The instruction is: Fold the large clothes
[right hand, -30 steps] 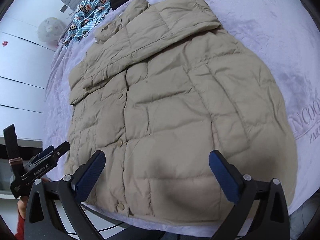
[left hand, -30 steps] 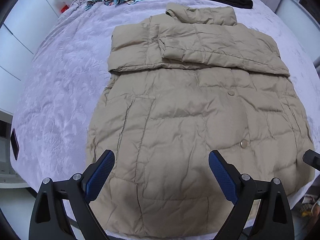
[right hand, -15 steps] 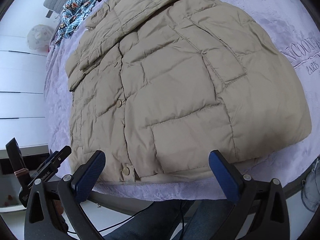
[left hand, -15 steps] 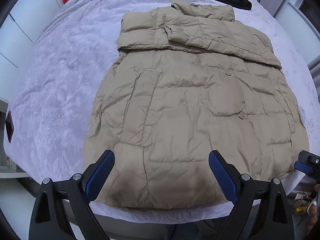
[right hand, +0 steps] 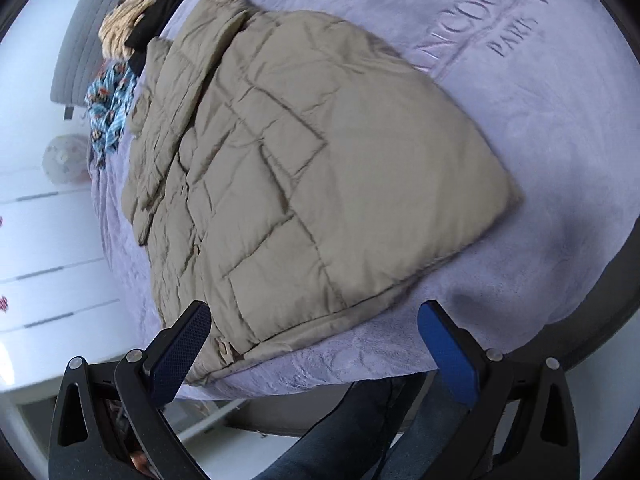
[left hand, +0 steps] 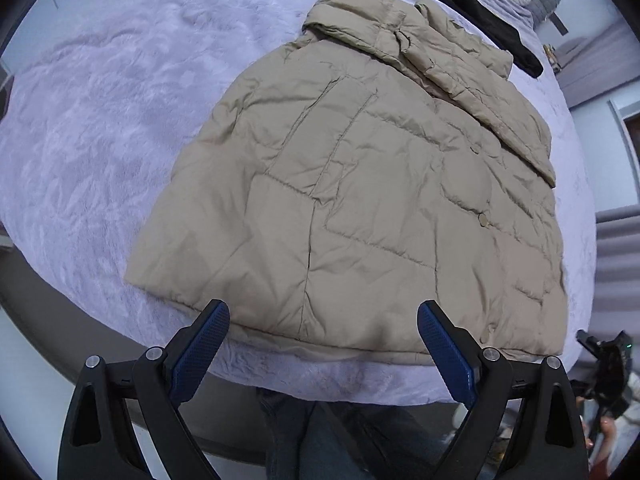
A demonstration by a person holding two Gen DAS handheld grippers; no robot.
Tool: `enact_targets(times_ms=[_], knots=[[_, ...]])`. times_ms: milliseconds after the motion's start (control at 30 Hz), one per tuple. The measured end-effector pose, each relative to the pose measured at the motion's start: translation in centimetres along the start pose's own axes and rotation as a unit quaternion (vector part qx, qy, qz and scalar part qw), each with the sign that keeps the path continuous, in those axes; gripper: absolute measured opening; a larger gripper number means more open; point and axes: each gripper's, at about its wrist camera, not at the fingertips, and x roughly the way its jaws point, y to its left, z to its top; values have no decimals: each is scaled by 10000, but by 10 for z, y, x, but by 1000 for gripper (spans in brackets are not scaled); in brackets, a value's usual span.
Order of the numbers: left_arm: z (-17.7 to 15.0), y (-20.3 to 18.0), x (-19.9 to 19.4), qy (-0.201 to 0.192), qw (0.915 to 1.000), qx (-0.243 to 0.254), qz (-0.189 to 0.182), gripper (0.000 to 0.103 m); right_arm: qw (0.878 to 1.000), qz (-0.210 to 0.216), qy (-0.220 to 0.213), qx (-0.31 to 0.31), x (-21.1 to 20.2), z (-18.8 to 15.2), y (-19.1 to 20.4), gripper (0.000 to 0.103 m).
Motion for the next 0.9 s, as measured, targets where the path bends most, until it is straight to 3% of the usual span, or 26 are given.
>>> enact_targets(times_ms=[67,167,333,467,500,533,567,633,700,800,900], knots=[[-5,17,5,188,9983,-349,-434,96,9993,133,-67,343,-1,-1,-18,103],[-11,37,13,342,9942,-769,-666,96,9961,318,-142,814,-1,-3,-40,103],[-11,54,37,477,9895,-1080,-832,96,9906,658,-188,1184,6,-4,-55,103],[6,47,46,330,9890,-1097,-935,95,9858,1000,-228,1328,19,2,-55,102],[10,45,46,286,9886,-1089,-997,91,9838,1111,-232,1391,22,3,-54,100],[15,42,46,238,9884,-1073,-1048,72,9815,1207,-239,1468,25,5,-55,98],[19,39,47,273,9884,-1031,-1078,61,9790,1276,-251,1569,29,7,-55,90],[26,36,49,360,9900,-939,-993,19,9746,1345,-227,1776,36,8,-55,64],[30,35,45,321,9911,-868,-954,16,9729,1318,-220,1889,39,7,-55,24],[35,35,29,163,9916,-781,-1021,12,9760,1268,-338,1738,34,6,-48,13],[42,31,9,-60,9930,-566,-1030,12,9817,1189,-469,1411,22,8,-34,10]])
